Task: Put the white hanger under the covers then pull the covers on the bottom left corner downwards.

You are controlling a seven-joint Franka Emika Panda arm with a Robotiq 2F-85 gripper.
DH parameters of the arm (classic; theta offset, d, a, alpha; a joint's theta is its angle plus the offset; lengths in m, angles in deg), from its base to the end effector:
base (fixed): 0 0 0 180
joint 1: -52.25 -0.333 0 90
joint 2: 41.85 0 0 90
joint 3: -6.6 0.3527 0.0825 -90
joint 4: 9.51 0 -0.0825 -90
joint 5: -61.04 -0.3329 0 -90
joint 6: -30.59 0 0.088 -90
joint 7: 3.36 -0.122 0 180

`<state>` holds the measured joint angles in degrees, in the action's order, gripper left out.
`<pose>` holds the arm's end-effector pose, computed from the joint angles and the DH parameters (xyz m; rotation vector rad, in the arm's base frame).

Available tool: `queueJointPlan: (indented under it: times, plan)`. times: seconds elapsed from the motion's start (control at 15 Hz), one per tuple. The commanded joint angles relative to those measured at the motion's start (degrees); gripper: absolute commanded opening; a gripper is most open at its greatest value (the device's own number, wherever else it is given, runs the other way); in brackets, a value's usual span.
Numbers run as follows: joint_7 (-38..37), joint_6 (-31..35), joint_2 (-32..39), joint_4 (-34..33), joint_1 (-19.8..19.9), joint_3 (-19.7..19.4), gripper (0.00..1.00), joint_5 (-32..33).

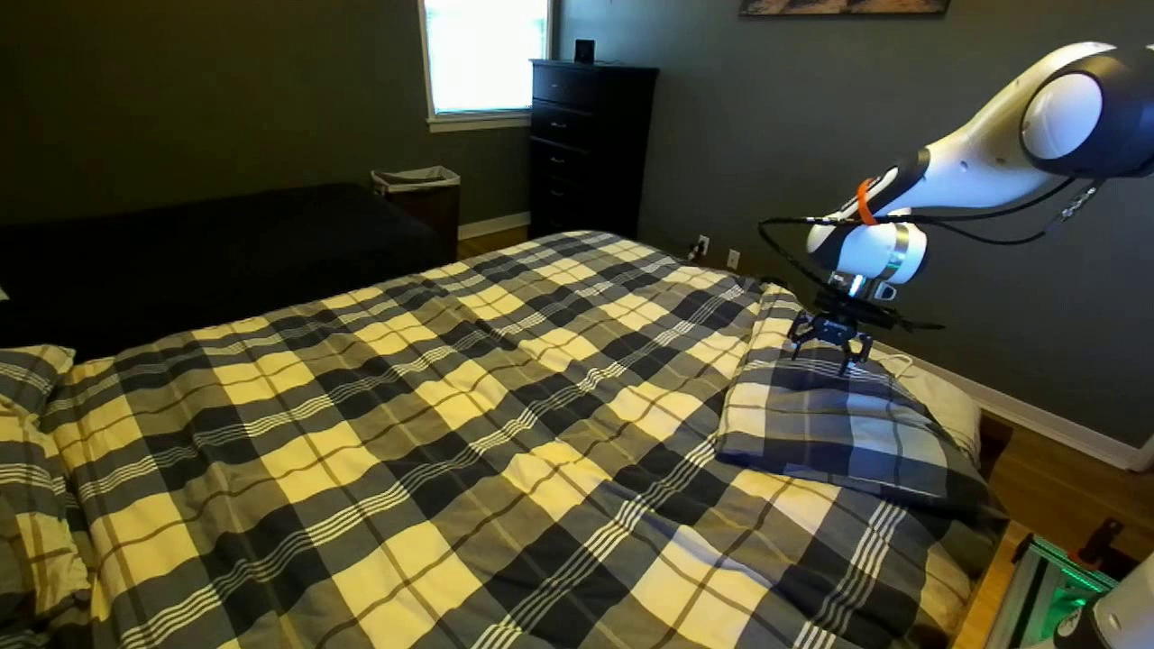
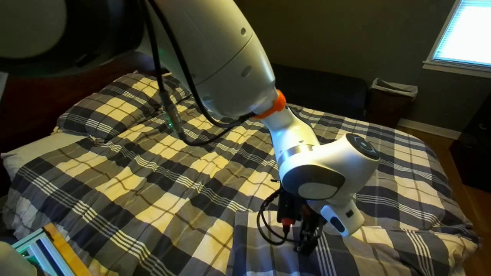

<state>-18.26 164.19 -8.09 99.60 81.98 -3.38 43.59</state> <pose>0.4719 -0.3709 0.2348 -2.5128 1.6433 0.1768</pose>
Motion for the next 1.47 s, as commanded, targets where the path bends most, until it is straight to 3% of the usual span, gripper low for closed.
queueJointPlan:
  times: [0.0,0.47,0.53,0.8,1.13,1.4]
  plan:
    - [-1.8,5.2,-2.9,6.5,-6.3,-2.6,1.00,0.1]
    - [-3.7,14.1,-3.4,11.6,-15.2,-3.9,1.00,3.8]
    - [-2.7,11.8,-1.7,8.8,-13.3,-2.9,1.00,1.8]
    - [-3.0,13.1,-2.0,9.7,-14.9,-3.2,1.00,2.8]
    - [-1.9,16.0,0.0,12.7,-20.4,-3.9,1.00,10.5]
    - [-4.2,22.2,2.1,14.9,-26.8,-6.0,1.00,16.7]
